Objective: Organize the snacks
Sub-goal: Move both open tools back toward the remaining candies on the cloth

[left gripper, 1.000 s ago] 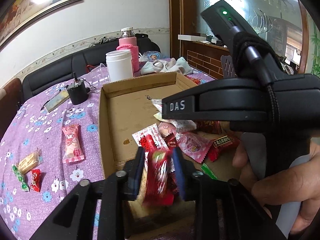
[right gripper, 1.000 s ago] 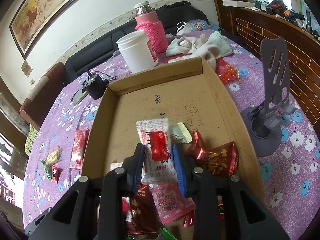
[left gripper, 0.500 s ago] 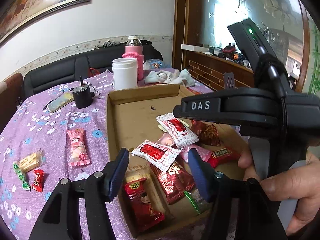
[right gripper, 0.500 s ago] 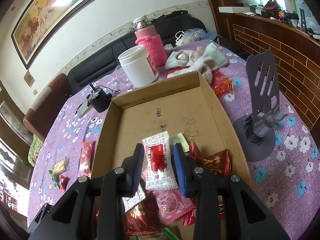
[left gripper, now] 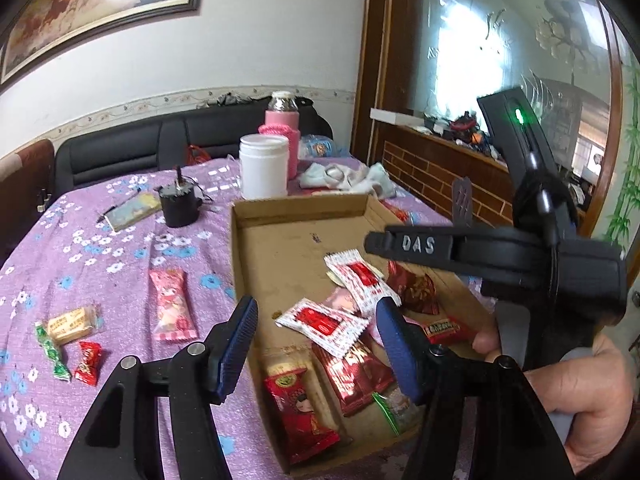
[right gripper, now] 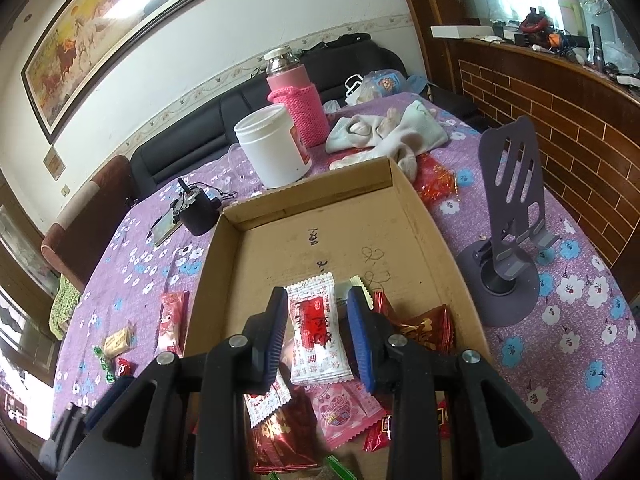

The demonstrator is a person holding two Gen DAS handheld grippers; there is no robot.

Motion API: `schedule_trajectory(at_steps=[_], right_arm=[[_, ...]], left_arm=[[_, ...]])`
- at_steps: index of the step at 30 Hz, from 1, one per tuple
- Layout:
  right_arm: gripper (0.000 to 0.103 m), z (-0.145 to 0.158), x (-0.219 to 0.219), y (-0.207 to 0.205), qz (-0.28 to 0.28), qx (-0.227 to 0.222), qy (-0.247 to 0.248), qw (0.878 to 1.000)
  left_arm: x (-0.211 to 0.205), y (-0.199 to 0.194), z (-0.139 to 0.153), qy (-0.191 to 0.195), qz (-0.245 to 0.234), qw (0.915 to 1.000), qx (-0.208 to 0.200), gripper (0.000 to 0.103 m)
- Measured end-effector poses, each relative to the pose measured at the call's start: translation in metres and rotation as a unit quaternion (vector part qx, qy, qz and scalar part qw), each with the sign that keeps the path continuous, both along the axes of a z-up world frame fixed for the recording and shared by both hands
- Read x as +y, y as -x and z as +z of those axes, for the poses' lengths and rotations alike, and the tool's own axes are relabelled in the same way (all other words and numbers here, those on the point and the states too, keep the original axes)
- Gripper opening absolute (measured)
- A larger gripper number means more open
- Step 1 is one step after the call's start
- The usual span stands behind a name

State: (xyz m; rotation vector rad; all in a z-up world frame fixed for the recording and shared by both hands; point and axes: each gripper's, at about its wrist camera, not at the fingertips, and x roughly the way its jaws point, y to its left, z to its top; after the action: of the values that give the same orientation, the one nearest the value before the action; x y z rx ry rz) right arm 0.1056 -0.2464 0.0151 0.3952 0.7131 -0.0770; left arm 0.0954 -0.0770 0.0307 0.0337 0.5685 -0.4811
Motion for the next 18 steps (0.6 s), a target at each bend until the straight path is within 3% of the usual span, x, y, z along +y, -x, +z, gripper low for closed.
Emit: schedule_trajectory(at_steps=[6, 11, 18], right_arm=[[0.030, 0.007, 0.013, 0.004, -0.001, -0.016, 0.035, 0.999], [0.030, 0.011, 0.022, 0.005, 0.003, -0.027, 0.060, 0.998], [0.031, 0.019, 0.039, 0.012, 0.032, -0.045, 0.061, 0.997]], left_arm=[[0.025, -0.005, 0.013, 0.028, 0.047, 0.9983, -0.019, 0.069], [0.051, -0.022, 0.015, 0.059, 0.085, 0.9942, 0.029, 0.069], [0.109, -0.034, 0.017, 0.081, 0.154, 0.9802, 0.094, 0.069]])
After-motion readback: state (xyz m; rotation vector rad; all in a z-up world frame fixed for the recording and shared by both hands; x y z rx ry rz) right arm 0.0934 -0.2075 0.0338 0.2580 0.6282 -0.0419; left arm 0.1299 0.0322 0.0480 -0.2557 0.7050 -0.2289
